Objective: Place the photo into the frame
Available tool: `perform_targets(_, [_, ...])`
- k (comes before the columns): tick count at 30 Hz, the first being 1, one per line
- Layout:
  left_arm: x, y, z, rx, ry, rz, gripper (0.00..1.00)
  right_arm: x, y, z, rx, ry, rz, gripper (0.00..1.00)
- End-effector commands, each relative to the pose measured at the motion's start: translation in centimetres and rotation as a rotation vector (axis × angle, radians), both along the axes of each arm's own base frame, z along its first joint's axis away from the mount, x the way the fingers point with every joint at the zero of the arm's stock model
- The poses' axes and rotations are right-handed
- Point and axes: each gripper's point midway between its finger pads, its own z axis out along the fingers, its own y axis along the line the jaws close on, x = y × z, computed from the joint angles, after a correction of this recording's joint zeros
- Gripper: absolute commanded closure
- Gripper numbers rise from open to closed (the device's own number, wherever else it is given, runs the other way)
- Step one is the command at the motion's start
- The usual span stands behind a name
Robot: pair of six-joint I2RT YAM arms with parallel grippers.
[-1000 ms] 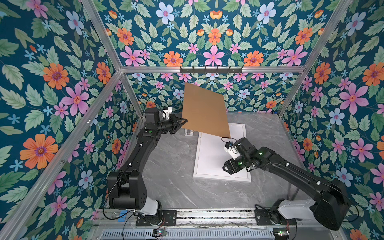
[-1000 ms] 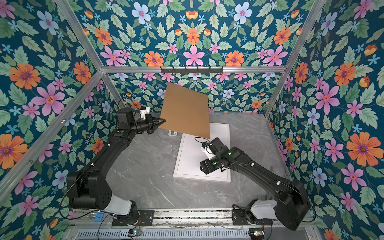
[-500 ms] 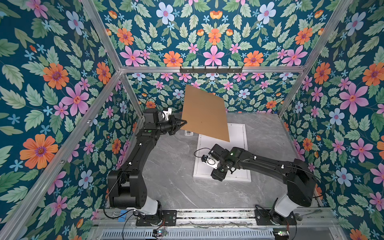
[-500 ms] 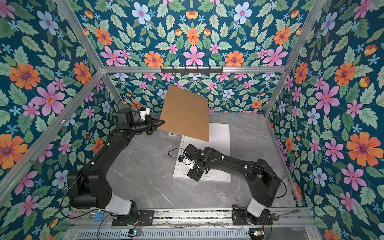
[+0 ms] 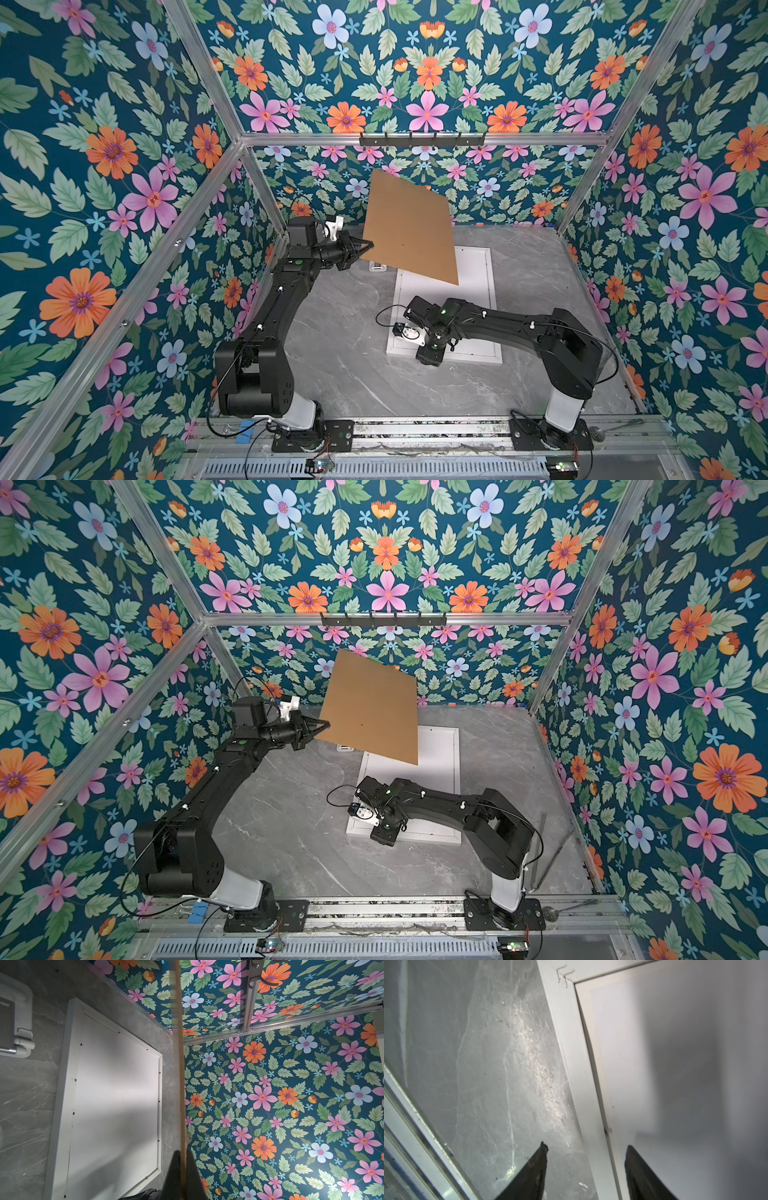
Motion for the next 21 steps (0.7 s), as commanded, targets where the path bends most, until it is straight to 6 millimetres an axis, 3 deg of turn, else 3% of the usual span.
perform_targets(1, [-0.2,-0.4,1.5,-0.008,-0.094,-0.044,1.00,0.1,-0.2,0.0,-0.019,-0.023,0.011,0.45])
perform_targets(21, [-0.3,-0.4,1.4,-0.016,-0.101,-0.047,1.00,0.6,0.4,-1.5,-0.042,-0.077,0.030,0.52])
